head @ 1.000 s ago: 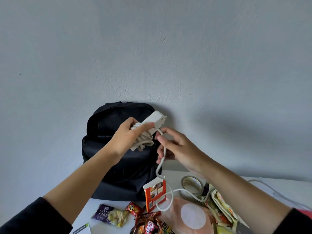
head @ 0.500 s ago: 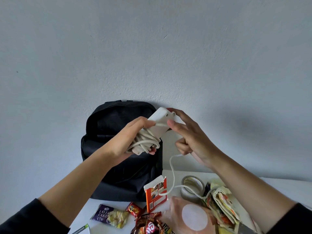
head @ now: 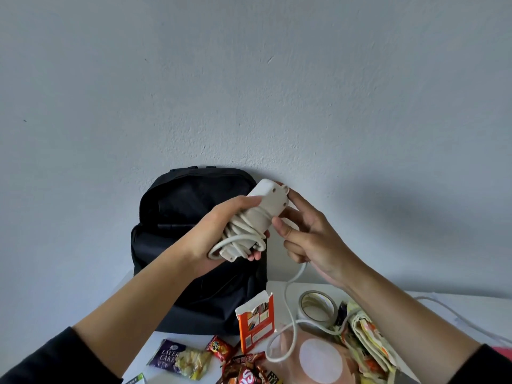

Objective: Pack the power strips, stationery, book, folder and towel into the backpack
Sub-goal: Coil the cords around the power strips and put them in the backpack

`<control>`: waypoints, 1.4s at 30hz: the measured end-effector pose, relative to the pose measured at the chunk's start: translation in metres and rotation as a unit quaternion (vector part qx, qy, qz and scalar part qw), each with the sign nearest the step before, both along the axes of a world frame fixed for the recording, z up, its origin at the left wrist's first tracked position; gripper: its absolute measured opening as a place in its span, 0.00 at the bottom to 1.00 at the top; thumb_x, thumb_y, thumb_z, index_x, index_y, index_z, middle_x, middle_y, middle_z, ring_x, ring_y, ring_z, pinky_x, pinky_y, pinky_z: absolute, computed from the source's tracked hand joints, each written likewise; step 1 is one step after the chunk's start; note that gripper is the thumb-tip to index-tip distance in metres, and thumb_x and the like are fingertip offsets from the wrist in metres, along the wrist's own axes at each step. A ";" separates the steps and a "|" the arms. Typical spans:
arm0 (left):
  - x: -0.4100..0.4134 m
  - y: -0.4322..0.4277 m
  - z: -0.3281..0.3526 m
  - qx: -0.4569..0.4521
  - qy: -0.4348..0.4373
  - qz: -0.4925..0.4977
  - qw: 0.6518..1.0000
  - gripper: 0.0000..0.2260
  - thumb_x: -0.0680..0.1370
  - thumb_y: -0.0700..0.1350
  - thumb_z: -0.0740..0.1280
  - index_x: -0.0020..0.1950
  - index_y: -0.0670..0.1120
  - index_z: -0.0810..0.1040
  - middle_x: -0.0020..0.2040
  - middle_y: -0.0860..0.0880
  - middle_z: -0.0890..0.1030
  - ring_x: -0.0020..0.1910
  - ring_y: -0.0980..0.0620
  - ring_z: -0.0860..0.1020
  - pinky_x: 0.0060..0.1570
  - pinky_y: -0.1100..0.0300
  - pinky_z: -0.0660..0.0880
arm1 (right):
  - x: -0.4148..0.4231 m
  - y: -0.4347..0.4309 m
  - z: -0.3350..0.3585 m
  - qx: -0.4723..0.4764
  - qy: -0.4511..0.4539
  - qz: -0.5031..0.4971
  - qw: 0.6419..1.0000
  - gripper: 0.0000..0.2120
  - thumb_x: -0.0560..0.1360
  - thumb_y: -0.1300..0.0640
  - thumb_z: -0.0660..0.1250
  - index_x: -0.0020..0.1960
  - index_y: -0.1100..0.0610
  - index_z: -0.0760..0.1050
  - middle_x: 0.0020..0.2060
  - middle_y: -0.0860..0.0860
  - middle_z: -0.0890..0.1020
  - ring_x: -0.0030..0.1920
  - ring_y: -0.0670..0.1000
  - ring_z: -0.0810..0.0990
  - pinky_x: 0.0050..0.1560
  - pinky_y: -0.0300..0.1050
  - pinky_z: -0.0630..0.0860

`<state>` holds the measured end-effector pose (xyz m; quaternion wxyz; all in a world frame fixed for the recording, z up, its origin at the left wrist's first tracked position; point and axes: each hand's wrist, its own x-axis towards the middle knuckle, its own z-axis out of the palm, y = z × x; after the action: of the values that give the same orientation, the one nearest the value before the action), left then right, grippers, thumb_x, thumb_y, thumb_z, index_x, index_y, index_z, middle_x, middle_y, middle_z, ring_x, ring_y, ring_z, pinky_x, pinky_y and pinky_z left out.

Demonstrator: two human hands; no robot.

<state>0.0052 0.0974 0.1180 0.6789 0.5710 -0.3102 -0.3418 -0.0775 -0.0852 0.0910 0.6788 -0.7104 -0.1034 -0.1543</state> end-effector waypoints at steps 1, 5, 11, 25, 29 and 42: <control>0.001 0.000 0.000 -0.008 0.007 0.007 1.000 0.20 0.76 0.54 0.70 0.52 0.36 0.81 0.43 0.35 0.79 0.34 0.41 0.77 0.36 0.53 0.76 | 0.002 0.002 -0.002 0.015 0.002 -0.003 1.000 0.30 0.78 0.59 0.69 0.76 0.42 0.66 0.49 0.48 0.80 0.22 0.43 0.60 0.25 0.39 0.59; 0.011 0.004 0.005 -0.070 -0.001 0.010 0.998 0.18 0.69 0.47 0.71 0.52 0.35 0.80 0.42 0.34 0.80 0.34 0.41 0.79 0.34 0.55 0.79 | 0.006 0.004 -0.017 0.006 0.031 -0.025 0.999 0.23 0.72 0.49 0.75 0.65 0.53 0.76 0.41 0.53 0.77 0.24 0.45 0.66 0.30 0.42 0.67; 0.019 0.013 0.008 -0.037 -0.032 -0.074 0.996 0.17 0.70 0.48 0.70 0.48 0.35 0.78 0.41 0.33 0.78 0.33 0.40 0.77 0.35 0.53 0.76 | 0.010 -0.003 -0.028 -0.197 0.049 0.038 0.978 0.27 0.78 0.33 0.62 0.41 0.57 0.80 0.40 0.68 0.76 0.45 0.66 0.76 0.56 0.51 0.69; 0.001 -0.002 -0.009 0.390 -0.433 -0.119 0.804 0.37 0.73 0.58 0.77 0.77 0.56 0.64 0.53 0.56 0.84 0.47 0.59 0.84 0.54 0.63 0.79 | 0.022 -0.014 0.019 -0.518 0.089 -0.107 0.844 0.17 0.68 0.52 0.82 0.33 0.57 0.76 0.28 0.49 0.75 0.29 0.48 0.68 0.33 0.42 0.65; 0.015 -0.002 -0.034 0.357 -0.444 -0.011 0.822 0.24 0.70 0.68 0.74 0.60 0.59 0.75 0.48 0.56 0.84 0.45 0.57 0.83 0.51 0.58 0.80 | 0.001 0.006 0.031 -0.430 0.158 0.038 0.888 0.10 0.80 0.55 0.70 0.52 0.62 0.82 0.44 0.62 0.82 0.30 0.48 0.75 0.33 0.43 0.77; 0.026 0.011 -0.018 0.130 -0.329 0.139 0.925 0.34 0.60 0.65 0.81 0.51 0.45 0.73 0.36 0.57 0.83 0.32 0.59 0.80 0.35 0.66 0.76 | -0.028 0.017 0.009 -0.183 -0.101 -0.134 0.969 0.10 0.77 0.62 0.73 0.58 0.58 0.85 0.33 0.39 0.85 0.24 0.38 0.74 0.29 0.26 0.65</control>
<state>0.0317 0.1079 0.1003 0.4989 0.7721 -0.3865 -0.0747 -0.1050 -0.0684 0.0998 0.4966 -0.8107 -0.1017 -0.2931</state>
